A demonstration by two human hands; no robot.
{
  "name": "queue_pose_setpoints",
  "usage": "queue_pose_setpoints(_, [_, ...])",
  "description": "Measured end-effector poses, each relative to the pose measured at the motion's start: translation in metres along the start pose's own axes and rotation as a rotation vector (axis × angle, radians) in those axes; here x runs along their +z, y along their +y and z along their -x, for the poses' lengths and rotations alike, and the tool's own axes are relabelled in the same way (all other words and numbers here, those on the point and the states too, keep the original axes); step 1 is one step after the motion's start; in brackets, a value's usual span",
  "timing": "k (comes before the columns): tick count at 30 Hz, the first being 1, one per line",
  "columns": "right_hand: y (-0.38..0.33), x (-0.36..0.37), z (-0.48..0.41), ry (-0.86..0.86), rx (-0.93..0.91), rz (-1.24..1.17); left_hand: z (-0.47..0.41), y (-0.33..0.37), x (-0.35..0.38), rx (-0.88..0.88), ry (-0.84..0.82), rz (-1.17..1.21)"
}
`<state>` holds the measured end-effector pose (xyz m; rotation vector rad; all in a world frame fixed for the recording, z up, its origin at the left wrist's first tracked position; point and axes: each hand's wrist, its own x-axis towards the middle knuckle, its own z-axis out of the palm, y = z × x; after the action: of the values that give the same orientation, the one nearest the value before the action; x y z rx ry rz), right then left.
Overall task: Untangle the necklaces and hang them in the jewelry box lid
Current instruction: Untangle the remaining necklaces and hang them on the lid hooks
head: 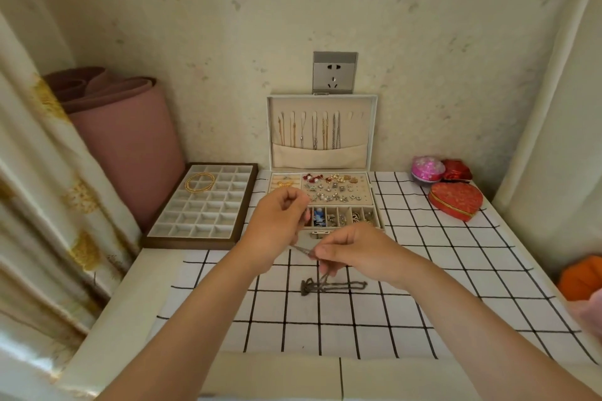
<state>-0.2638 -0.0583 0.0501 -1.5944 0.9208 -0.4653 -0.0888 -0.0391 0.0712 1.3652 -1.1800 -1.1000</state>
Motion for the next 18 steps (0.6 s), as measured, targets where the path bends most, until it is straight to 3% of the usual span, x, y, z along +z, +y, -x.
queue_pose_setpoints(3, [-0.003,0.004,-0.002,0.008,-0.016,0.202,-0.002,-0.004,-0.012,0.082,0.012,-0.261])
queue_pose_setpoints(6, [0.001,0.005,-0.006,0.02,0.009,0.278,0.003,-0.01,-0.025,0.118,-0.16,-0.631])
queue_pose_setpoints(11, [0.011,0.007,-0.009,-0.001,0.05,0.397,0.016,-0.01,-0.036,-0.002,-0.388,-1.074])
queue_pose_setpoints(14, [0.016,0.01,-0.009,-0.022,0.075,0.534,0.018,-0.009,-0.041,-0.095,-0.454,-1.15])
queue_pose_setpoints(18, [0.021,0.011,-0.011,-0.015,0.11,0.553,0.015,-0.013,-0.053,-0.252,-0.419,-1.171])
